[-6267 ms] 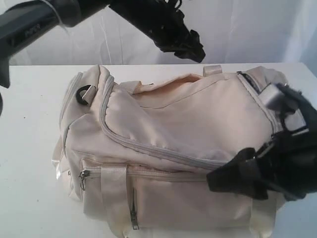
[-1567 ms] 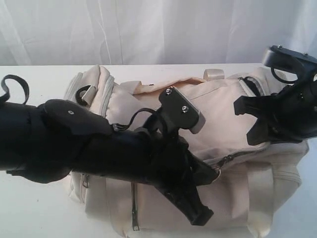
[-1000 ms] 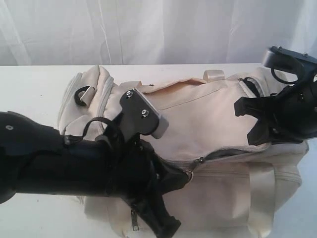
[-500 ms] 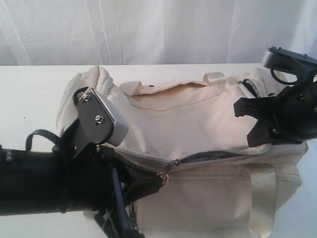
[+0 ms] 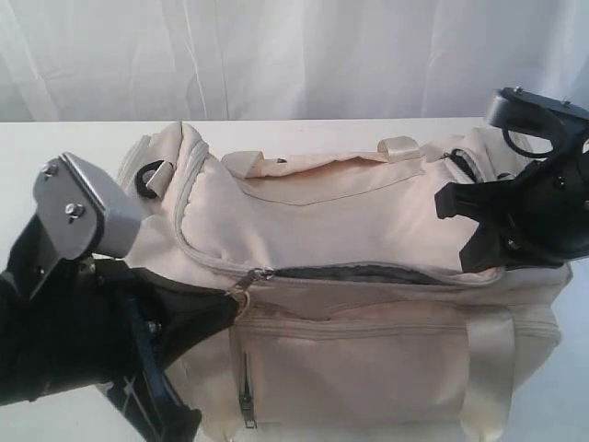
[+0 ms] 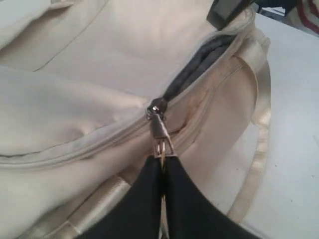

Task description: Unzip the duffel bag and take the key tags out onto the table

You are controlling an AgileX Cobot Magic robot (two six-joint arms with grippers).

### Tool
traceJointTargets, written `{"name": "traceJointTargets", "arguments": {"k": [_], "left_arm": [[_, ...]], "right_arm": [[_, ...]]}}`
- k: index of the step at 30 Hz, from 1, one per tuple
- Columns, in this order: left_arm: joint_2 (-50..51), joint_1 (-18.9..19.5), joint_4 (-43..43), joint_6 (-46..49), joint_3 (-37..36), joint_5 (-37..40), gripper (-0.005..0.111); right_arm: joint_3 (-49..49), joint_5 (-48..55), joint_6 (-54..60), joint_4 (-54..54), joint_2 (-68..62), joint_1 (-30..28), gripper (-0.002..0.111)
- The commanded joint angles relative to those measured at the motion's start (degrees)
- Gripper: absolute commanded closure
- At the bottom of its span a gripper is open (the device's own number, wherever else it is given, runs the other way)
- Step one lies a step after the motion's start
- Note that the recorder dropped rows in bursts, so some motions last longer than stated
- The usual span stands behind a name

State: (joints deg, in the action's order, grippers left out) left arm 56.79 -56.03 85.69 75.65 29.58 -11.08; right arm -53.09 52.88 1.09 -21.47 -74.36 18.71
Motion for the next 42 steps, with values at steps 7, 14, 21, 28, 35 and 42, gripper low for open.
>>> {"name": "traceJointTargets", "arguments": {"k": [7,14,21,28,35,42], "left_arm": [[-6.8,-0.1,14.3,15.9,-1.0,-8.8,0.107],[-10.2,-0.1,14.3,15.8,-1.0,-14.6,0.107],[-10.7,-0.1,14.3,17.4,-1.1,-19.8,0.107],[-10.7,-0.1,14.3,17.8,-3.3,-24.3,0.107],[-10.7,-0.1,14.3,18.8,-3.9,-21.6,0.107],[-10.7,-0.1,14.3,17.7,-1.7,-14.1,0.107]], "right_arm": [[-0.2,-0.2,1.7,0.7,0.5,0.1,0.105],[-0.2,-0.4,1.7,0.7,0.5,0.1,0.105],[-0.2,-0.6,2.7,0.7,0.5,0.1,0.105],[-0.2,-1.6,4.8,0.8,0.4,0.1,0.105],[-0.2,-2.3,6.8,0.8,0.1,0.1,0.105],[-0.2,-2.7,9.1,0.4,0.2,0.1,0.105]]}}
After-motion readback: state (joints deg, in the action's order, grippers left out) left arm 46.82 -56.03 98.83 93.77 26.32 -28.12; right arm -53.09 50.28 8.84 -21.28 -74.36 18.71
